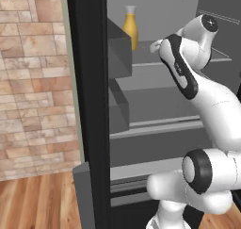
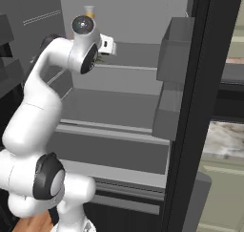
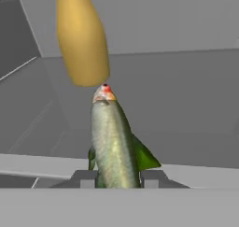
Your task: Take the fish out of the fridge, briefly rinse it in the sink, and place it on the tray next to the sink.
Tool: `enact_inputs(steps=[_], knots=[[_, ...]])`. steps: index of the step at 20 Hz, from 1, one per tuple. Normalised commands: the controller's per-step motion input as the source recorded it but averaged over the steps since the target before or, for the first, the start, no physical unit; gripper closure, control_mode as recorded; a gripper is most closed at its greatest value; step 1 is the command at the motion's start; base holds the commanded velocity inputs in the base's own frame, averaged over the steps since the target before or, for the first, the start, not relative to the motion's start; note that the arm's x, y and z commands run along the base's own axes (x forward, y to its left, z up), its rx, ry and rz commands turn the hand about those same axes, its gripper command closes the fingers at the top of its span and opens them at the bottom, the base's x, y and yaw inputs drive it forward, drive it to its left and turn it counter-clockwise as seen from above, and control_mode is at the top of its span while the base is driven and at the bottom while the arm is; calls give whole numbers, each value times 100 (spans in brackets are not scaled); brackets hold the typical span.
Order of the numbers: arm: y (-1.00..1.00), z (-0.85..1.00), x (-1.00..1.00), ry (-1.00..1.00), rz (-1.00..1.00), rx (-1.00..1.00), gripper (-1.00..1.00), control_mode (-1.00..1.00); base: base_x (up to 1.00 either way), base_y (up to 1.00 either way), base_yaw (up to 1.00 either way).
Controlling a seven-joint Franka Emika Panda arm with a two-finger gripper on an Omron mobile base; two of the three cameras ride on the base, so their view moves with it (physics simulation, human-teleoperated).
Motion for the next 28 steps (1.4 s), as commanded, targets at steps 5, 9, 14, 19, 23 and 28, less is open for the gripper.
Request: enact_inputs(steps=[5, 9, 14, 19, 23, 28], knots=[[19, -6, -100, 1, 0, 0, 100, -100, 0, 0, 0], [4, -39, -100, 2, 0, 0, 100, -100, 0, 0, 0], [1, -69, -100, 1, -1, 0, 100, -100, 0, 0, 0], [0, 0, 0, 0, 0, 0, 100, 100, -100, 15, -47], [0, 0, 0, 0, 0, 0, 100, 100, -100, 31, -62], [0, 0, 0, 0, 0, 0, 100, 100, -81, 33, -79]])
